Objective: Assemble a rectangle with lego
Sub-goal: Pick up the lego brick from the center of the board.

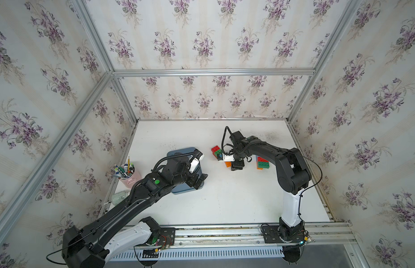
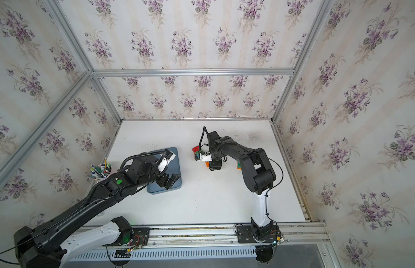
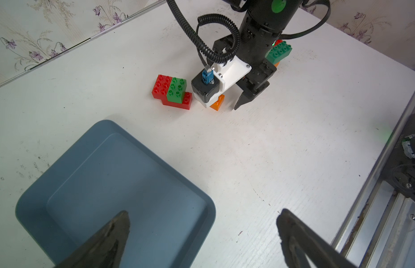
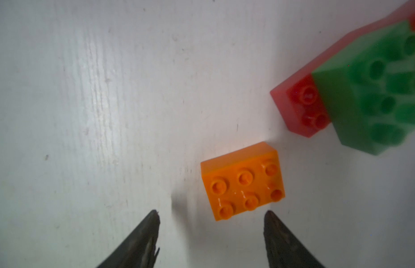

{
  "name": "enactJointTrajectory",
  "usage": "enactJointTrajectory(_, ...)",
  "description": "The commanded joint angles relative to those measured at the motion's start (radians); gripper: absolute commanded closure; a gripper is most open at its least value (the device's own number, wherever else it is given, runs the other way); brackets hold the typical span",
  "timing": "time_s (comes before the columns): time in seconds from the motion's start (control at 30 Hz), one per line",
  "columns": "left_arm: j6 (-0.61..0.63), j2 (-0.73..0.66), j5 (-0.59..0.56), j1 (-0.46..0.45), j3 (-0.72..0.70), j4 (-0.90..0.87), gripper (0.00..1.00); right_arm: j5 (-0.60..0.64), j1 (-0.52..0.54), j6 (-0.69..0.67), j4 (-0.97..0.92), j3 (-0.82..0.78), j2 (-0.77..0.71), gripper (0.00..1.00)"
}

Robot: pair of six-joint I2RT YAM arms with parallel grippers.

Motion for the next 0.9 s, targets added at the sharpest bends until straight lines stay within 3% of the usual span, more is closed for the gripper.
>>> enactJointTrajectory(0.0, 0.001, 0.007, -0.013, 0.001, 0.002, 0.031, 0.0, -0.003, 0.002, -0.02, 0.024, 0.01, 0.008, 0.28)
enactJointTrajectory(0.6, 0.006, 0.023, -0.045, 0.0, 0.003, 0.027, 0.0, -0.026, 0.018, -0.005, 0.044, 0.052, 0.075, 0.3)
enactJointTrajectory(0.87, 0.003, 0.016, -0.049, 0.0, -0.003, 0.031, 0.0, -0.006, 0.022, 0.045, 0.051, 0.032, 0.053, 0.5)
